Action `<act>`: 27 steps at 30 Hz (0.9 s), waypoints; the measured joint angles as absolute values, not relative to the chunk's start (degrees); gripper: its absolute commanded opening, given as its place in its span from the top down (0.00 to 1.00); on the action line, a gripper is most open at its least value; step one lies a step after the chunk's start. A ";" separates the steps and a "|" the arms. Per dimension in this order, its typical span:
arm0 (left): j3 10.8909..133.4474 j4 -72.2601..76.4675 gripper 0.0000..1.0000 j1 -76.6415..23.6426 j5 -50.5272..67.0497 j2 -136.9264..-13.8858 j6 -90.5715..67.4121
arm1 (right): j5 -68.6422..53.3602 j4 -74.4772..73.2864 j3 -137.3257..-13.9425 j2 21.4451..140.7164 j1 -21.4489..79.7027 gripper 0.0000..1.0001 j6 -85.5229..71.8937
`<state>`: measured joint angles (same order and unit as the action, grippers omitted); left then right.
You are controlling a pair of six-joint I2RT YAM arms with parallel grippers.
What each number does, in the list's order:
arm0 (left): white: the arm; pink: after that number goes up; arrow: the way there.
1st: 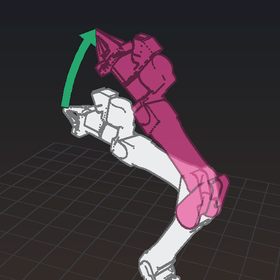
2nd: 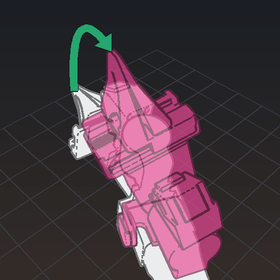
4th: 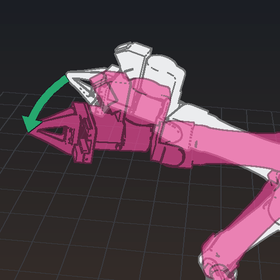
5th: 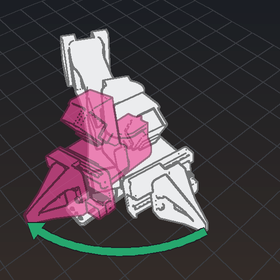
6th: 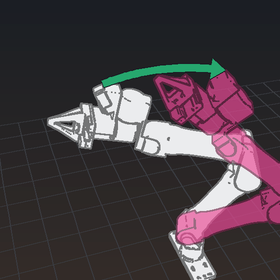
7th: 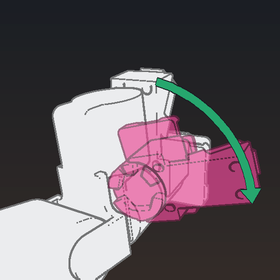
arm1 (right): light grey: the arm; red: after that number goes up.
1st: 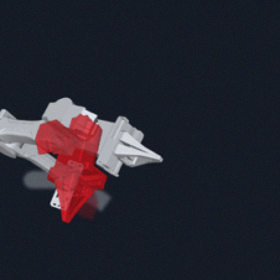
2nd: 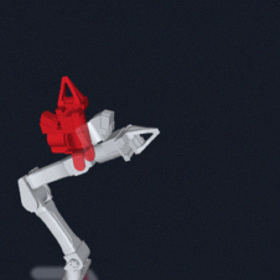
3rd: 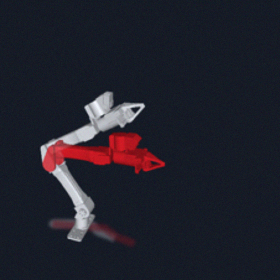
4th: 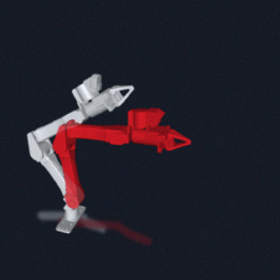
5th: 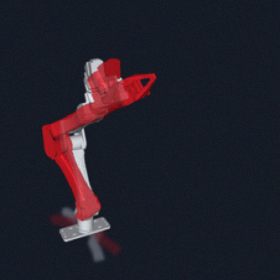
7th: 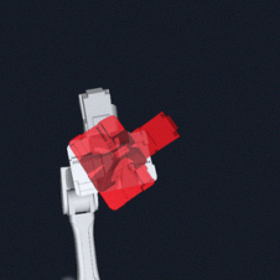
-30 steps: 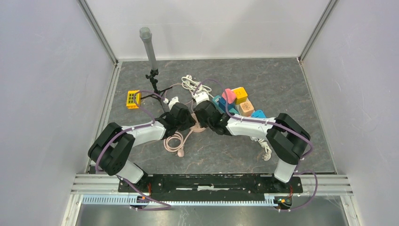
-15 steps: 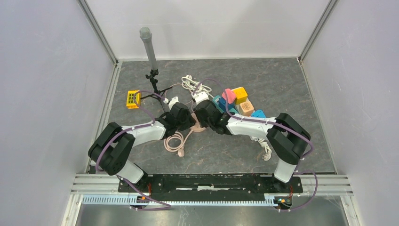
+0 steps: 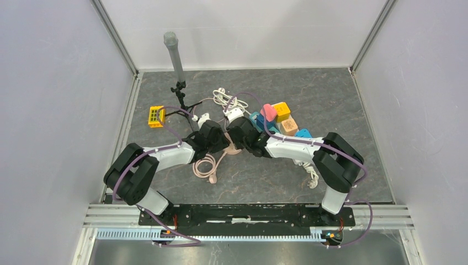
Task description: Pull the plug off the socket
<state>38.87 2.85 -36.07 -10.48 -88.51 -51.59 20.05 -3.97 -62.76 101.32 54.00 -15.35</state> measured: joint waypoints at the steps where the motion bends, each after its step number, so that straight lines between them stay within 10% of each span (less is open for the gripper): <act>1: 38.87 2.87 0.55 -36.07 -10.50 -88.51 -51.59 | 19.59 -3.99 -62.76 101.23 53.60 1.00 -15.33; 27: 38.89 4.47 0.55 -36.14 -8.86 -89.41 -51.62 | 26.83 -8.60 -64.71 101.67 56.75 1.00 -14.66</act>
